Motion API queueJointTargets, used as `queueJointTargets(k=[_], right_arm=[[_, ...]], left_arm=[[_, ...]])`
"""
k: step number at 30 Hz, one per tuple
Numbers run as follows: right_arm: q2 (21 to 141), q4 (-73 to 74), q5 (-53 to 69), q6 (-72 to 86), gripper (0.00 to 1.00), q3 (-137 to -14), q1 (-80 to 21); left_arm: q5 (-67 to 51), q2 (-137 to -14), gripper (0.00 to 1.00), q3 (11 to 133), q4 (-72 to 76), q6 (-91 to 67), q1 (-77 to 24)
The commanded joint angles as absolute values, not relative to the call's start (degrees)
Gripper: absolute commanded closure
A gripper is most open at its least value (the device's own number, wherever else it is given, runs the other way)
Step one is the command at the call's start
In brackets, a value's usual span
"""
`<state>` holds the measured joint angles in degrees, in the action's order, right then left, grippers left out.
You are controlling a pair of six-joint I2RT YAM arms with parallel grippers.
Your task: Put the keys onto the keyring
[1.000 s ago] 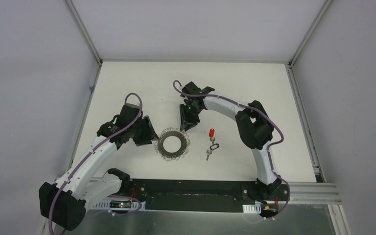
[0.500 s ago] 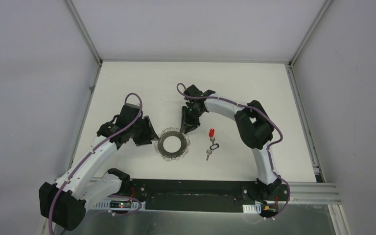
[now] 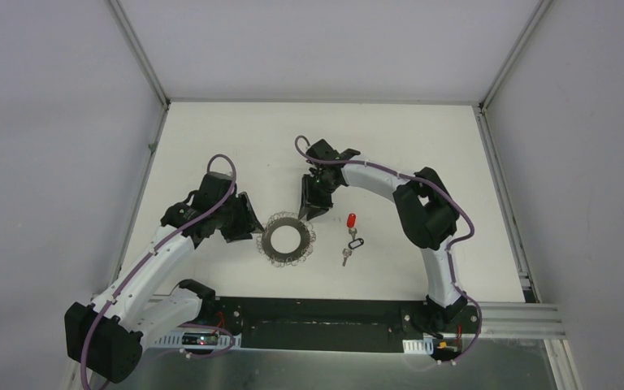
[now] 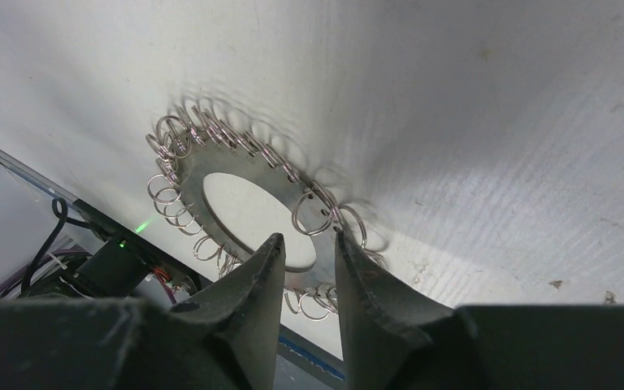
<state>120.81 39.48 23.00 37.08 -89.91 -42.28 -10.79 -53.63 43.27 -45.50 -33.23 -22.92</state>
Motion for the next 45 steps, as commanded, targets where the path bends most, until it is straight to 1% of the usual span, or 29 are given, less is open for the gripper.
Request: queueJointTargets(k=[1, 5, 14, 21, 27, 31, 40, 45], right_arm=[[115.56, 38.89, 21.37, 38.39, 0.69, -89.19, -43.32], [115.61, 37.70, 21.95, 40.38, 0.75, -88.49, -44.11], [117.80, 36.33, 22.12, 43.55, 0.78, -89.10, -44.15], [121.01, 40.69, 19.91, 42.95, 0.76, -93.08, -44.12], [119.38, 39.71, 20.31, 42.58, 0.71, -90.83, -44.11], [117.37, 38.14, 20.32, 42.44, 0.69, -88.58, -44.12], [113.34, 36.49, 20.68, 41.83, 0.69, -84.90, -44.37], [114.06, 34.96, 21.89, 42.33, 0.70, -84.93, -44.55]], left_arm=[[-10.55, -53.34, 0.56, 43.37, -45.77, -33.04, -23.20], [-10.71, -53.37, 0.56, 43.25, -45.79, -33.12, -23.21], [-10.73, -52.77, 0.56, 42.53, -45.72, -33.66, -23.20], [-10.79, -52.59, 0.56, 42.62, -45.79, -33.60, -23.20], [-10.64, -52.21, 0.56, 42.63, -45.79, -33.58, -23.20], [-10.63, -52.21, 0.56, 42.46, -45.79, -33.49, -23.20], [-10.52, -52.17, 0.56, 42.28, -45.79, -33.65, -23.20], [-10.72, -52.60, 0.56, 42.45, -45.79, -33.56, -23.20]])
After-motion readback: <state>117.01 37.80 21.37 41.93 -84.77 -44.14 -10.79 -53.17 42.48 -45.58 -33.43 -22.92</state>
